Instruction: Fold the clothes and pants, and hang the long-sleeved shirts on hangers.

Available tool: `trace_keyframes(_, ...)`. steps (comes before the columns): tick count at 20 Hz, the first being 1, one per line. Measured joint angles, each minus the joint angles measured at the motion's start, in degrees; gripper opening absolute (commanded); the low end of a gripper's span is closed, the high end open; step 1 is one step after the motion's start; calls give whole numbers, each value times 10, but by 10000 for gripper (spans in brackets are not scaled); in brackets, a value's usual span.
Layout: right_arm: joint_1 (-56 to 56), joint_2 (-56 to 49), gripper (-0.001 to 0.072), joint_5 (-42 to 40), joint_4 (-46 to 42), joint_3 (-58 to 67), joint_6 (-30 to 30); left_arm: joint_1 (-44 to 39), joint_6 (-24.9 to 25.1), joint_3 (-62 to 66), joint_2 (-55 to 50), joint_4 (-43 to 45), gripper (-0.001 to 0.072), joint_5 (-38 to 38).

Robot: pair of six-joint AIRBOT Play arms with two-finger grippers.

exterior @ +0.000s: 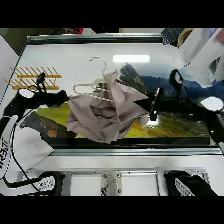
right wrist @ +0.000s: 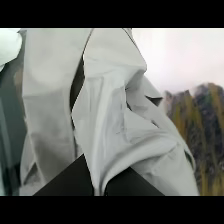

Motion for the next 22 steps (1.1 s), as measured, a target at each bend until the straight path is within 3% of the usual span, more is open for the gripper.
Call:
trace_keyframes(1, 24, 0, 7, -38, 0, 0, 5, 11, 1, 13, 2, 9, 567, -6)
trace_keyframes(2, 42, 0, 7, -69, 2, 0, 12, 20, 3, 24, 3, 17, 605, -14)
trace_keyframes(6, 75, 0, 7, -143, 1, 0, 31, 49, -17, 38, 19, 34, 605, -69)
trace_keyframes(10, 83, 0, 7, -166, -1, 0, 38, 29, -49, -60, 95, 40, 605, -94)
trace_keyframes(16, 86, 0, 7, -176, -1, 0, 42, -132, -141, -226, 196, 42, 605, -45)
trace_keyframes(22, 86, 0, 8, -178, -1, 0, 42, -306, -210, -251, 149, 42, 605, 12)
